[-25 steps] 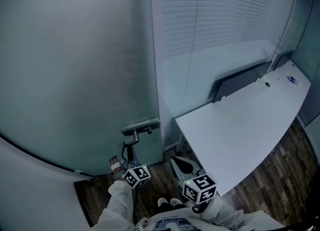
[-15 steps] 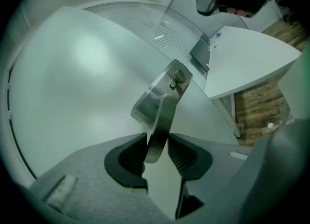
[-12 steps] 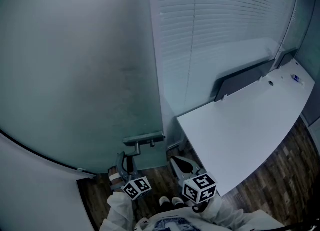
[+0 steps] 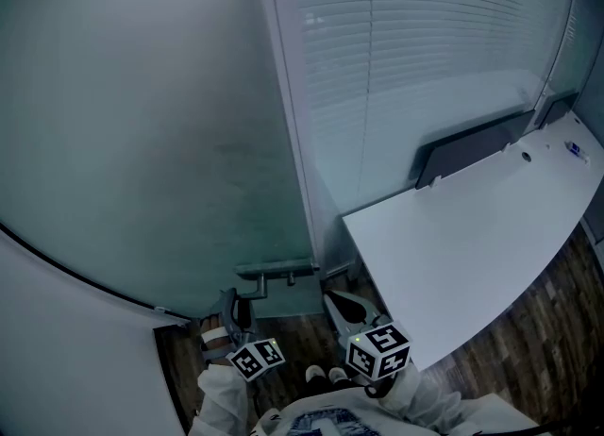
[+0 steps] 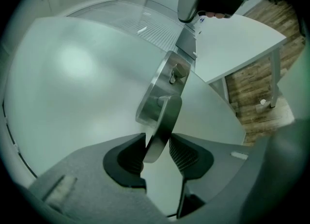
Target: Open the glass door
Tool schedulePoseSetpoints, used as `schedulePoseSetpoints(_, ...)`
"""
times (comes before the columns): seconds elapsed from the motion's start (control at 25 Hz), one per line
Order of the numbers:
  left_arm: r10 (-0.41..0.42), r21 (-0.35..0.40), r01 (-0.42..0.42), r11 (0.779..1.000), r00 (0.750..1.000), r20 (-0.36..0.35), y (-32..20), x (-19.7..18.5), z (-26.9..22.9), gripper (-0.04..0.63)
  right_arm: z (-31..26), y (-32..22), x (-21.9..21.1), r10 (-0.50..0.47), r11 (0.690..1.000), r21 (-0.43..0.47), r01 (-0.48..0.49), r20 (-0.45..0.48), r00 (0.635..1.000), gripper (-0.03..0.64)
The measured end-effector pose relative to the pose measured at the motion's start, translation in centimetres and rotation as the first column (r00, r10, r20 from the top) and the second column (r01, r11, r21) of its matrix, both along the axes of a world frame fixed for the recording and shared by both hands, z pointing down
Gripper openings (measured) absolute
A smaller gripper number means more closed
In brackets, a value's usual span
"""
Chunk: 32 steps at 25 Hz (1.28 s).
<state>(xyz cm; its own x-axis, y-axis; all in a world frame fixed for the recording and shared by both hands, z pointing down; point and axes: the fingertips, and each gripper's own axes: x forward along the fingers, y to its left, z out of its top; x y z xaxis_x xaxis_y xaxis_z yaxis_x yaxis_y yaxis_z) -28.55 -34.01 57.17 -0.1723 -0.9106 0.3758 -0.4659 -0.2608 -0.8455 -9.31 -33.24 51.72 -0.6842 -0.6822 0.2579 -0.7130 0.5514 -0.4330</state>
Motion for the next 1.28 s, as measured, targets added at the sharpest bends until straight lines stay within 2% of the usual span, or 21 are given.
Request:
schedulePoseSetpoints(0.52,-0.078,-0.006,0.079,0.997,0.996,0.044,-0.8,-0.1,-0.9,0.156,0.8,2.9,2.4,-0.086,0.996,-0.033,0.085,-0.028,0.996,0.005)
schedulePoseSetpoints(0.68,-0.101,0.014,0.100,0.995,0.994,0.049,0.3,-0.1,-0.7,0.149,0.4,4.6,2.2,-0.124,0.992,-0.011,0.124,-0.037,0.992,0.005)
schedulePoseSetpoints(0.76,-0.119,0.038,0.118,0.992,0.993,0.023,1.3,0.3,-1.1,0.124,0.0,5.2,2.2,-0.127,0.992,0.003,0.127,-0.037,0.991,0.005)
schedulePoseSetpoints(0.8,-0.130,0.054,0.130,0.990,0.992,-0.006,2.1,0.5,-1.3,0.072,-0.1,5.6,2.2,-0.128,0.992,0.006,0.128,-0.037,0.991,0.005)
schedulePoseSetpoints(0.88,-0.150,0.089,0.157,0.984,0.985,-0.079,3.8,0.7,-1.9,0.006,-0.2,6.7,2.0,-0.132,0.991,0.012,0.132,-0.036,0.991,0.005)
schedulePoseSetpoints(0.92,-0.160,0.106,0.173,0.979,0.979,-0.124,4.8,0.8,-2.2,0.003,-0.4,7.4,1.9,-0.135,0.991,0.016,0.136,-0.037,0.990,0.005)
schedulePoseSetpoints(1.04,-0.191,0.120,0.230,0.966,0.942,-0.275,8.3,1.1,-3.1,0.003,-0.8,10.2,2.0,-0.143,0.989,0.034,0.144,-0.046,0.989,0.005)
schedulePoseSetpoints(1.12,-0.201,0.112,0.262,0.958,0.901,-0.385,11.1,1.7,-3.5,0.003,-1.0,12.4,2.4,-0.139,0.989,0.045,0.142,-0.054,0.989,0.005)
schedulePoseSetpoints(1.2,-0.207,0.098,0.290,0.952,0.845,-0.493,14.1,2.5,-3.6,0.003,-1.3,14.7,2.8,-0.131,0.989,0.060,0.135,-0.060,0.990,0.005)
schedulePoseSetpoints(1.28,-0.207,0.077,0.313,0.946,0.774,-0.598,17.3,3.4,-3.7,0.003,-1.7,17.2,3.3,-0.126,0.989,0.077,0.130,-0.061,0.990,0.005)
